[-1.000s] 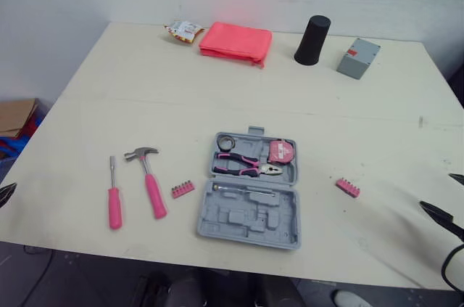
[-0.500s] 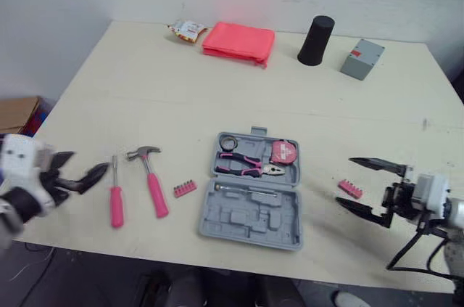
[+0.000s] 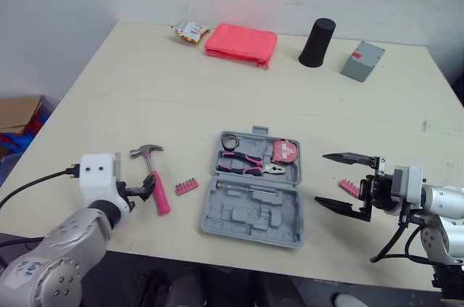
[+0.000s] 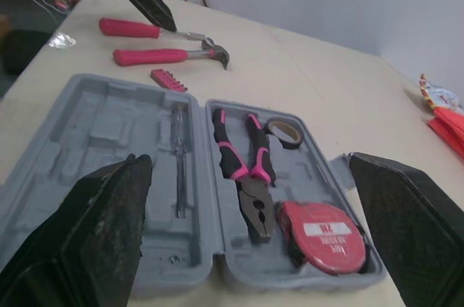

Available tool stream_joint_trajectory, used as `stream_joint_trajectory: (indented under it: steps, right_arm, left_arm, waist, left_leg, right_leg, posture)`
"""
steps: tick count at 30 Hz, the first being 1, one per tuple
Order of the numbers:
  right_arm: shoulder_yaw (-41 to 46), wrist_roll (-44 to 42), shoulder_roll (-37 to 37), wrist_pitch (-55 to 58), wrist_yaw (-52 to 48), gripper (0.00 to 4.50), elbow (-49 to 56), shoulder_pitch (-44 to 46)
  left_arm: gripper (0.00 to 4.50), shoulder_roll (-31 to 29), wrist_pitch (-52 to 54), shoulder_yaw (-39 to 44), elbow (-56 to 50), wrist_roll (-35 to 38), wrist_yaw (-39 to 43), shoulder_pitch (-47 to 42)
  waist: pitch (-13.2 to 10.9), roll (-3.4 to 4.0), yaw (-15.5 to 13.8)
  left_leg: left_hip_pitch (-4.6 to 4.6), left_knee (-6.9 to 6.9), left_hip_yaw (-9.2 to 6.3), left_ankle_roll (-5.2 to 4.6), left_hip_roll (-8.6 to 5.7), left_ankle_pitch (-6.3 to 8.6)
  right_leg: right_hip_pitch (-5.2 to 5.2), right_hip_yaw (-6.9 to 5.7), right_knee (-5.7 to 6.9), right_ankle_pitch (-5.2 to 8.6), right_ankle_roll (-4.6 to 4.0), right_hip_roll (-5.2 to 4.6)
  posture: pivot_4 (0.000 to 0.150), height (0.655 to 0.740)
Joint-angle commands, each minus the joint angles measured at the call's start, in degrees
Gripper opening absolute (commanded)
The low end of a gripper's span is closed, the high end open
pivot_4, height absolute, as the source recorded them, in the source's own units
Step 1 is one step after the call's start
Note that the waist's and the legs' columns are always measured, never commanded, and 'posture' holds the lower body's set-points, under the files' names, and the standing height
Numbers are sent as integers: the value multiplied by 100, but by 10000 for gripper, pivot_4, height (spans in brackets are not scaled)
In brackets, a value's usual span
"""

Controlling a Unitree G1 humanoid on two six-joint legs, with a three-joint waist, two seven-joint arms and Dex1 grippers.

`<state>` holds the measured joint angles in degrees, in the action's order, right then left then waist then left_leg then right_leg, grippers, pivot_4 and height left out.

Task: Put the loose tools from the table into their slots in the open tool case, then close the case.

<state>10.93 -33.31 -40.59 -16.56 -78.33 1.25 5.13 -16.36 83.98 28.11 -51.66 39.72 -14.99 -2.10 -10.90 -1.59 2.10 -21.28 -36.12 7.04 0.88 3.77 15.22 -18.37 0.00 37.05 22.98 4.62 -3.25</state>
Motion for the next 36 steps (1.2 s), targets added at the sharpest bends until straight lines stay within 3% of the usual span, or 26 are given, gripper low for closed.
stream_joint_trajectory:
  steps: [1,7,13,16,22,23,29,33,36]
  right_arm:
    - [-14,-235,50,188,23,45000,424,18]
    - [-31,-212,122,309,161,45000,648,-36]
    - [-39,-137,165,299,333,45000,762,-158]
    - [-81,-84,206,267,403,45000,806,-199]
    - [-35,-24,236,200,476,45000,857,-307]
    - [-28,-13,238,191,485,45000,861,-327]
    - [13,43,225,111,486,45000,868,-509]
    - [60,89,199,3,500,45000,828,-638]
    - [134,121,195,-98,515,45000,759,-727]
  left_arm:
    - [44606,170,-98,-476,9,-460,-168,62]
    - [44606,348,-432,-1093,363,-1082,-155,81]
    - [44606,555,-275,-1120,683,-1461,-54,-11]
    - [35703,543,-194,-1182,819,-1568,96,-33]
    - [8424,725,-91,-1158,965,-1843,210,45]
    - [5514,732,-102,-1163,961,-1886,243,52]
    - [5434,638,-550,-1284,1006,-2124,488,69]
    - [5434,260,-2744,-1479,1070,-2345,1223,-113]
    - [5434,-177,-3344,-1345,1096,-2207,1867,-297]
  waist:
    - [0,0,-34]
    - [0,0,-55]
    - [2,3,-55]
    - [9,15,-54]
    - [23,40,-60]
    - [23,40,-63]
    - [26,45,-64]
    - [19,34,-77]
    - [5,10,-64]
  left_leg:
    - [-2,1,0,2,1,1]
    - [-8,6,-2,5,3,3]
    - [-5,6,-2,3,3,4]
    - [0,6,-2,2,2,2]
    - [5,7,-1,-1,-2,3]
    - [4,7,-1,-5,-4,5]
    - [4,9,0,-10,-4,9]
    - [-1,12,-4,-10,-4,11]
    - [-15,15,-4,-4,0,17]
  right_leg:
    - [-1,0,-3,0,0,1]
    - [-4,-2,-13,1,-2,4]
    - [-1,-3,-13,1,-2,2]
    - [1,-2,-9,0,-3,2]
    - [5,-4,-8,-1,-5,-8]
    - [7,-5,-10,-1,-5,-10]
    - [7,-6,-16,-1,-5,-12]
    - [0,-11,-13,-3,-9,-12]
    - [-8,-23,-16,-11,-18,-15]
  posture:
    - [1500,7400]
    - [1500,7400]
    - [1500,7400]
    - [1500,7400]
    - [1500,7400]
    - [1500,7400]
    - [1500,7400]
    - [1500,7400]
    - [1500,7400]
